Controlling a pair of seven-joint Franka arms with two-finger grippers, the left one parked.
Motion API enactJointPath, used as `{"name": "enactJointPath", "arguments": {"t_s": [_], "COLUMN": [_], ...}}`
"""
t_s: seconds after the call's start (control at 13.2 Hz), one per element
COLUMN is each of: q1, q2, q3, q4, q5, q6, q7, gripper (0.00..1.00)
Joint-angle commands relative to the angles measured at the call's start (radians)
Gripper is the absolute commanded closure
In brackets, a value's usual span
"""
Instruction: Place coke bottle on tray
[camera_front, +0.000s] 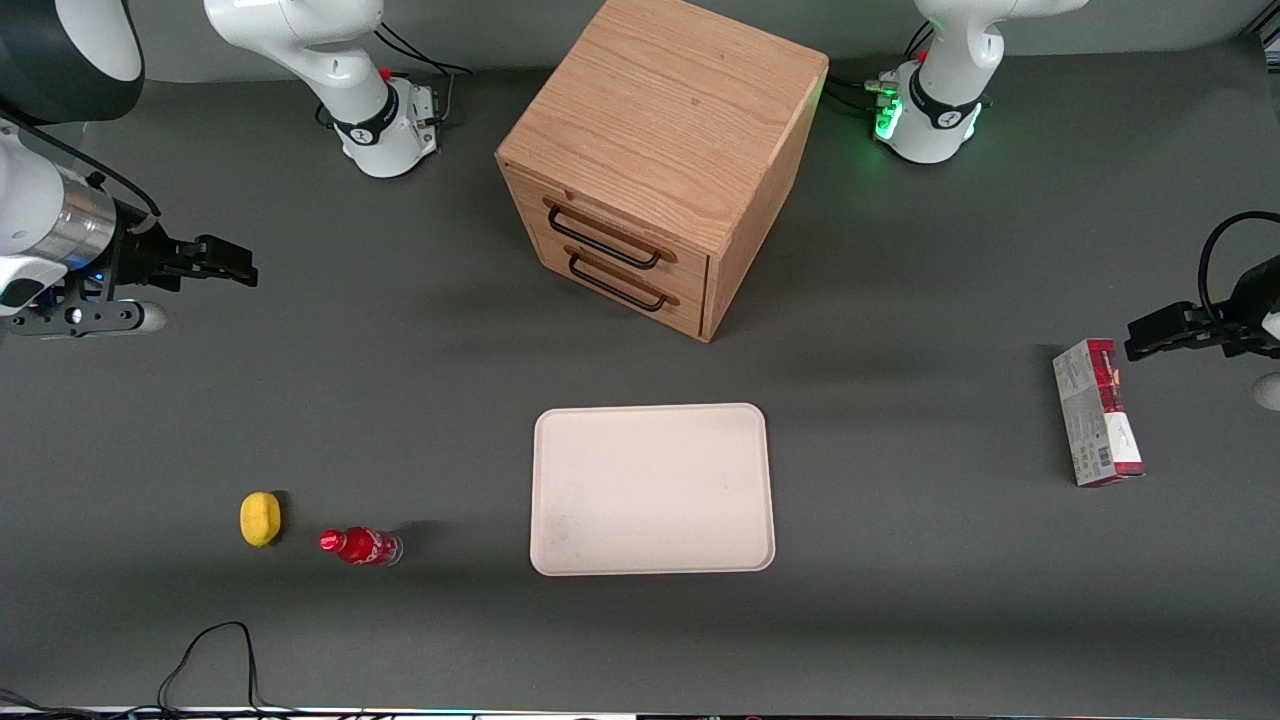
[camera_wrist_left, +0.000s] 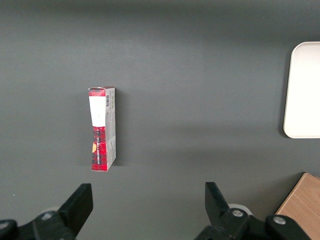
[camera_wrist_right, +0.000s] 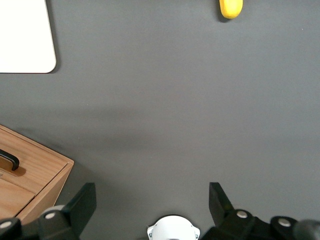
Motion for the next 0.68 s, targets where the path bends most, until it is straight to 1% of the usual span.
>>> {"name": "enactJointPath", "arguments": {"t_s": [0.0, 0.61], "q1": [-0.015, -0.008], "q2": [-0.001, 0.016], "q3": [0.01, 0.016], "q4": [0.012, 0.063], "q5": [0.017, 0.019], "q6": [-0.019, -0.019], "q7": [-0.006, -0.02], "gripper": [0.0, 0.0]}}
